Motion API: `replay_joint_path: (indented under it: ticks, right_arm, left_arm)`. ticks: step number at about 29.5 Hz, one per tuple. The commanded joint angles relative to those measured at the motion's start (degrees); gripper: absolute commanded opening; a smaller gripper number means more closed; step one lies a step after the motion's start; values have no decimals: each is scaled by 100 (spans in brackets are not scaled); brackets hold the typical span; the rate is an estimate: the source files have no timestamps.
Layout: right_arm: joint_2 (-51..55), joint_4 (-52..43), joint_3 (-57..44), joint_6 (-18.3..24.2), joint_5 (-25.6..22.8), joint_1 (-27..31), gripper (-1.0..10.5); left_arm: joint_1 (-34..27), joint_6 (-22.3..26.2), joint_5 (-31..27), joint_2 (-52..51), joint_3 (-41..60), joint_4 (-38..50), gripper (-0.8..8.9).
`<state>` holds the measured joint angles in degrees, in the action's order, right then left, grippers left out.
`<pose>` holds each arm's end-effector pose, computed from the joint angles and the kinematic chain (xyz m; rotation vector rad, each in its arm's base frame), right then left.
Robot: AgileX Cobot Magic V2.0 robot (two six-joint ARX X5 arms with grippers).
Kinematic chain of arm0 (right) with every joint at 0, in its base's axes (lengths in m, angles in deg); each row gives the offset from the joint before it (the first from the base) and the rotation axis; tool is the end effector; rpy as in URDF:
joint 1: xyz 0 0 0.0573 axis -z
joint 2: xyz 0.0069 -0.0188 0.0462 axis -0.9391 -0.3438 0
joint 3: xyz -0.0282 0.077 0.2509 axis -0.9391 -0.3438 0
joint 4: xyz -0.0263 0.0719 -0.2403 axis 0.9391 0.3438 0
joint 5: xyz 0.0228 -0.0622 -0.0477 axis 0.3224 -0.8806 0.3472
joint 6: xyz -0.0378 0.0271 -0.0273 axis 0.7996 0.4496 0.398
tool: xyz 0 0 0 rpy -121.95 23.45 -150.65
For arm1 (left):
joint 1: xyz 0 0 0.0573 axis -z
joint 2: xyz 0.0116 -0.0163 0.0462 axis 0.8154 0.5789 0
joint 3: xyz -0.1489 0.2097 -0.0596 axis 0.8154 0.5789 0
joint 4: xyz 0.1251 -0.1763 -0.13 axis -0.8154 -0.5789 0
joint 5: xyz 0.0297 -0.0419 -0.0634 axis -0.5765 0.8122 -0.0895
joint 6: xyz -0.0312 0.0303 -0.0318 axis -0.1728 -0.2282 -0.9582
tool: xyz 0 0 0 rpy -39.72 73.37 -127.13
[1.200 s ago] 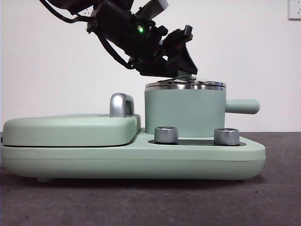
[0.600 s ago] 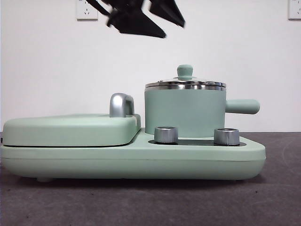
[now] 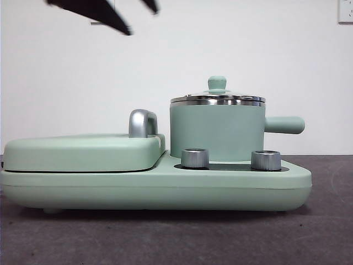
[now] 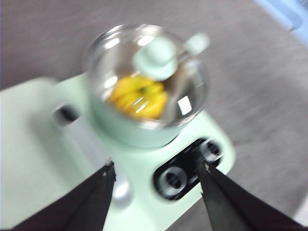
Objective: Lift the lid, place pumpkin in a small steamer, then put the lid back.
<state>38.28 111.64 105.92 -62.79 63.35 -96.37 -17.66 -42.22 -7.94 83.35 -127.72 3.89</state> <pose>0.0719 0.0350 0.3415 -0.0153 0.6625 0.3707 0.2004 -0.1559 0.3528 0.0018 0.6976 -0.6958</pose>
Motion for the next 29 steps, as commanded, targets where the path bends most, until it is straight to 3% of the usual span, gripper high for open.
replay_joint_path:
  ticks: [1,11,18,27,28,29]
  right_arm:
    - [-33,-28,26,-92,-2,-33,356]
    - [-37,-468,26,-101,-4,-33,356]
    - [-37,-592,26,-109,-2,-33,356]
    - [-24,-492,26,-116,59,-37,355]
    - [-24,-492,26,-118,48,-37,338]
    - [-22,-483,26,-118,39,-37,245]
  left_arm:
    - [22,11,-428,-295,35,-186,281]
    - [15,4,-1198,-2083,1255,-199,281]
    - [9,-437,-1587,-3366,2092,-437,281]
    - [11,-422,-1733,-3926,2164,-610,279]
    - [11,-422,-1733,-3932,2164,-603,262]
    - [11,-426,-1731,-3932,2164,-610,171]
